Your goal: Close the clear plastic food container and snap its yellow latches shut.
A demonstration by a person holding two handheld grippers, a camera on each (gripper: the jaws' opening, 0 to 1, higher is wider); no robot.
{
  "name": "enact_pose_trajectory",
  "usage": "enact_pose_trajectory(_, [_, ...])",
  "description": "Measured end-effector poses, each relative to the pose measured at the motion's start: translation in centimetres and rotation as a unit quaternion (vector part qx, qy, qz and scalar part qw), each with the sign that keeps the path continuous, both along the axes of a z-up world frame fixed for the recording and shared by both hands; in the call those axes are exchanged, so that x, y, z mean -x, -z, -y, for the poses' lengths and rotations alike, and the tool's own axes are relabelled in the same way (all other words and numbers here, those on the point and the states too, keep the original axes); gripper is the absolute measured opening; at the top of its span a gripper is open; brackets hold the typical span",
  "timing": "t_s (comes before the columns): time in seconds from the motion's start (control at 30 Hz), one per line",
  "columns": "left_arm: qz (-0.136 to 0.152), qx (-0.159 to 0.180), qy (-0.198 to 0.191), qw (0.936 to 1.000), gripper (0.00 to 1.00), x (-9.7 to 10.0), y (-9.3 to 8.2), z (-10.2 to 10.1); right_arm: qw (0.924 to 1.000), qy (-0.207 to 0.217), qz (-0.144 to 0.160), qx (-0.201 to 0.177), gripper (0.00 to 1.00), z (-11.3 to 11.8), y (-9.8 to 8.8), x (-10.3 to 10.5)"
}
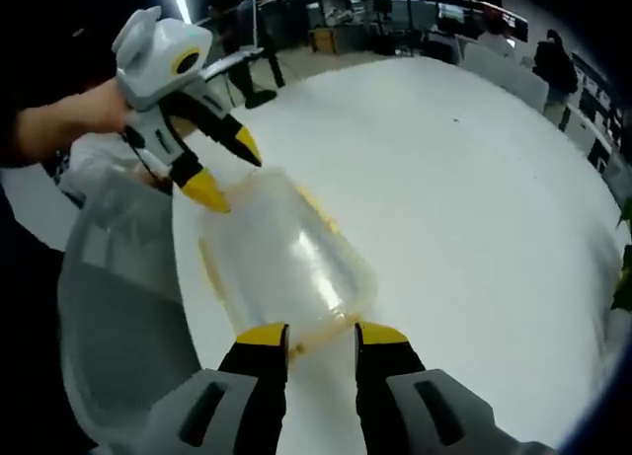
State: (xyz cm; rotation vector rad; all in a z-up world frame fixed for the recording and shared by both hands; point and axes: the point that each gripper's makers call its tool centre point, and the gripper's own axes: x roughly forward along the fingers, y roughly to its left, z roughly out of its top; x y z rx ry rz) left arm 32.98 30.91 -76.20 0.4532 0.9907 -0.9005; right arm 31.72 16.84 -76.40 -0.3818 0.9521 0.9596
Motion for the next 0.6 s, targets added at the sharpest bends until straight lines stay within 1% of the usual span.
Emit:
enact_pose_trajectory(0.07, [-0.002,0.001,0.002,1.0000,0.40,0.2,-0.2,0.2,0.9999,-0.007,0.008,-0.002,0.25,-0.1,-0.3,-0.1])
enact_pose_trajectory(0.13, [0.011,0.003,0.019,0.9998,0.40,0.1,-0.7,0.6,0.9996,-0.017,0.018,-0.009,0.25,-0.4,-0.8,-0.4])
enact_pose_trajectory(0.17, [0.016,0.004,0.028,0.9995,0.39,0.2,-0.9,0.9,0.9991,-0.027,0.030,-0.016,0.25,-0.7,-1.1,-0.6])
enact_pose_trajectory(0.23, [0.026,0.004,0.042,0.9988,0.39,0.1,-1.0,1.2,0.9986,-0.035,0.035,-0.017,0.25,-1.1,-1.5,-0.7])
enact_pose_trajectory(0.27, [0.029,0.005,0.047,0.9985,0.39,0.1,-1.1,1.4,0.9980,-0.045,0.040,-0.020,0.25,-1.4,-1.6,-0.6])
enact_pose_trajectory(0.3, [0.034,0.007,0.058,0.9977,0.39,0.2,-1.3,1.8,0.9959,-0.067,0.057,-0.024,0.25,-1.9,-1.9,-0.7])
enact_pose_trajectory(0.37, [0.042,0.009,0.069,0.9967,0.38,0.3,-1.5,2.3,0.9922,-0.102,0.066,-0.030,0.24,-2.9,-2.2,-0.3])
enact_pose_trajectory(0.4, [0.045,0.009,0.080,0.9957,0.38,0.4,-1.5,2.7,0.9911,-0.110,0.069,-0.029,0.24,-3.2,-2.2,-0.2])
enact_pose_trajectory(0.47, [0.059,0.009,0.103,0.9929,0.37,0.5,-1.6,3.3,0.9886,-0.124,0.082,-0.025,0.23,-3.7,-2.2,-0.2])
enact_pose_trajectory(0.6, [0.057,0.007,0.118,0.9914,0.36,1.0,-1.4,3.9,0.9867,-0.142,0.077,-0.019,0.23,-4.8,-1.7,0.1])
